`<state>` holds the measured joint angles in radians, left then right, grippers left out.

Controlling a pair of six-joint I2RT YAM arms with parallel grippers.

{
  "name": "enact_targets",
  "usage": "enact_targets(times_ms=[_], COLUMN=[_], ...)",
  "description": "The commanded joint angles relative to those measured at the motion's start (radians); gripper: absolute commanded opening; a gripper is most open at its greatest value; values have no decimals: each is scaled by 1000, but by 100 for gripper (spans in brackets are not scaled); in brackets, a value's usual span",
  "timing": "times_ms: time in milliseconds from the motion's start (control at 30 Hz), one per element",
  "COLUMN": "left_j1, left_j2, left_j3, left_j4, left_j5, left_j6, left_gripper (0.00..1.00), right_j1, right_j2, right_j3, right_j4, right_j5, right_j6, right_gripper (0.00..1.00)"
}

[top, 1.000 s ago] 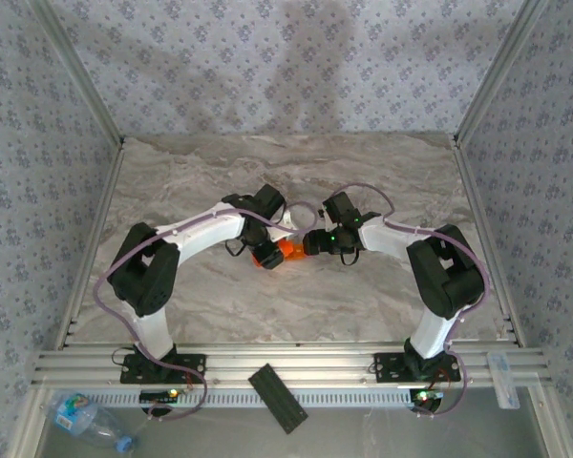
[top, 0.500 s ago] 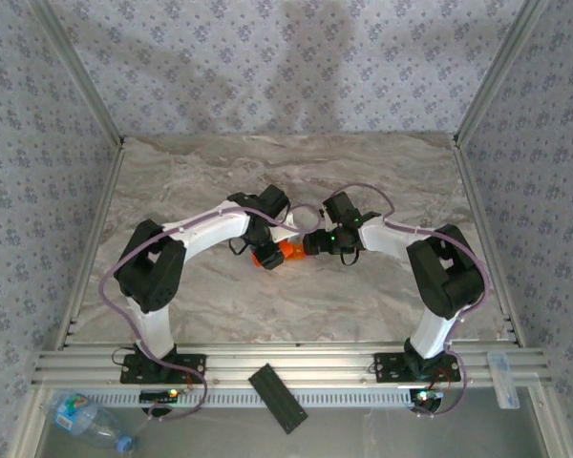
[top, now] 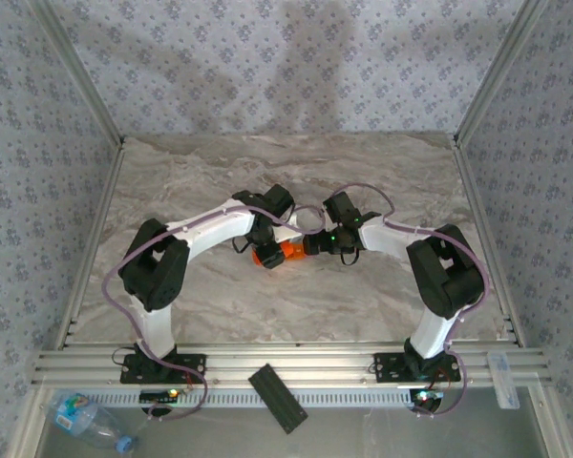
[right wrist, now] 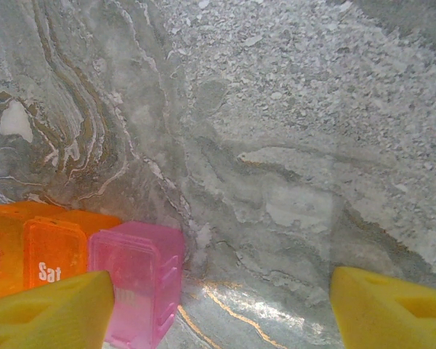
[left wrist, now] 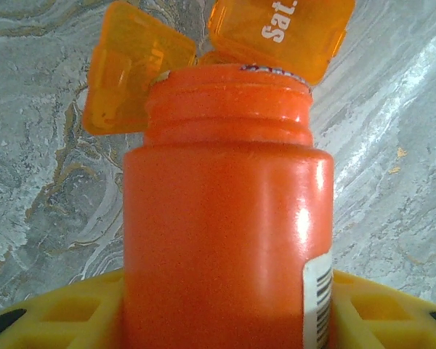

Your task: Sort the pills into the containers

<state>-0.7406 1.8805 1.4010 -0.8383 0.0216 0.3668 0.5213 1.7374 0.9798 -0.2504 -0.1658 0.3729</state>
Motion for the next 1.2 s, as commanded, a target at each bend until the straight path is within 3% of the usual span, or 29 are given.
enact_targets(times_ms=[0,1167], left_j1=[-8,-59], left_j2=[12,64], left_j3=[39,131], left_j4=[-43,-110], left_j5=[-21,-149], left_j6=[24,84], left_gripper=[0,0], right_j1=[-1,-1], right_j2=[33,44], right_j3=[-10,-6], right_j4=[3,7], right_j5=[-16,-25], right_j6=[8,13], right_gripper=[80,80])
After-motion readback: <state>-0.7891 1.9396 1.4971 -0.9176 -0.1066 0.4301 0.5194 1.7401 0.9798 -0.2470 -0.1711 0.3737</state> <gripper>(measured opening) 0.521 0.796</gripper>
